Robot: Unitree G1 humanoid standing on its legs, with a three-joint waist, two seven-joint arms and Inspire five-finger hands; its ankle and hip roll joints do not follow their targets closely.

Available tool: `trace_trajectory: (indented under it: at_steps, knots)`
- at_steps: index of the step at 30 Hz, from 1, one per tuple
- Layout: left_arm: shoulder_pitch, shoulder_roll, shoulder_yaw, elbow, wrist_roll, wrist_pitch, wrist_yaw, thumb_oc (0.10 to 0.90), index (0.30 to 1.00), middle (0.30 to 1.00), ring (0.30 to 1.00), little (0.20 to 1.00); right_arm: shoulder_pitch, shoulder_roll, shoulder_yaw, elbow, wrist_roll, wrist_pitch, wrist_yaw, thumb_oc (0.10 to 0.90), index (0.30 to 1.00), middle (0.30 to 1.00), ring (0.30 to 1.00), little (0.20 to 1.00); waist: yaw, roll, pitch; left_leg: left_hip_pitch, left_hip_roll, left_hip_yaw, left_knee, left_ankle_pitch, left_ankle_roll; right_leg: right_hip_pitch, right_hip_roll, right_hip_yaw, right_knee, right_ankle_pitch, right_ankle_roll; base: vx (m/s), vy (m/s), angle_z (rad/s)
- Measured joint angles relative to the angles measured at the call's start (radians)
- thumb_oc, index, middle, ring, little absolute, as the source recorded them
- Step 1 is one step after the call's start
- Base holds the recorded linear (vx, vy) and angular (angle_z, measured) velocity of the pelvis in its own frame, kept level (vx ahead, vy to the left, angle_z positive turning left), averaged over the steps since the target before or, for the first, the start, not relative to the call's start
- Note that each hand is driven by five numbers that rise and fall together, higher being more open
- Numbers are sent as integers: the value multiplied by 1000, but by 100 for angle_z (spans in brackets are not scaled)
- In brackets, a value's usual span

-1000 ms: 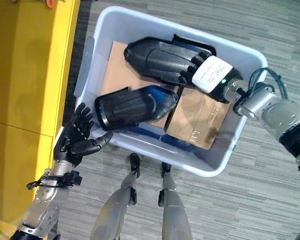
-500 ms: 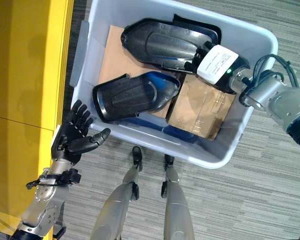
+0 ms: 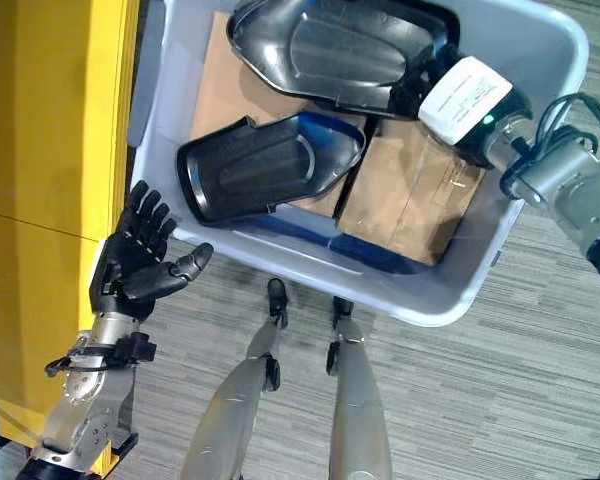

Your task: Move parts from the plastic box to the shelf.

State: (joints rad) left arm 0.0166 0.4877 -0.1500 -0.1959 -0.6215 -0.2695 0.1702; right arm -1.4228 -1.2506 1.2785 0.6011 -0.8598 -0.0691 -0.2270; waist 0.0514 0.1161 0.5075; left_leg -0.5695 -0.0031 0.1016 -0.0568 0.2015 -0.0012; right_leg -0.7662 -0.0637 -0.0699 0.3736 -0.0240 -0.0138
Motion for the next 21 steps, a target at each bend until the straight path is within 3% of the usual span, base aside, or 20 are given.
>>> trace_trajectory:
  at_steps: [10,21]
  knots:
    - [-2,-37,-1,-6,0,0,13,900,1000,1000,1000,1000,-8,26,-38,-9,-1,10,-2,400,300,300,300,300,-11,2,-1,-5,-2,-2,0,13,1,-11,-3,0,17,0,-2,0,4,2]
    - [-1,-42,-19,-5,0,16,21,900,1000,1000,1000,1000,172,15,-165,-66,20,12,39,400,300,300,300,300,-21,2,-1,19,-3,-14,0,17,2,19,-7,-12,15,1,-3,-9,4,2]
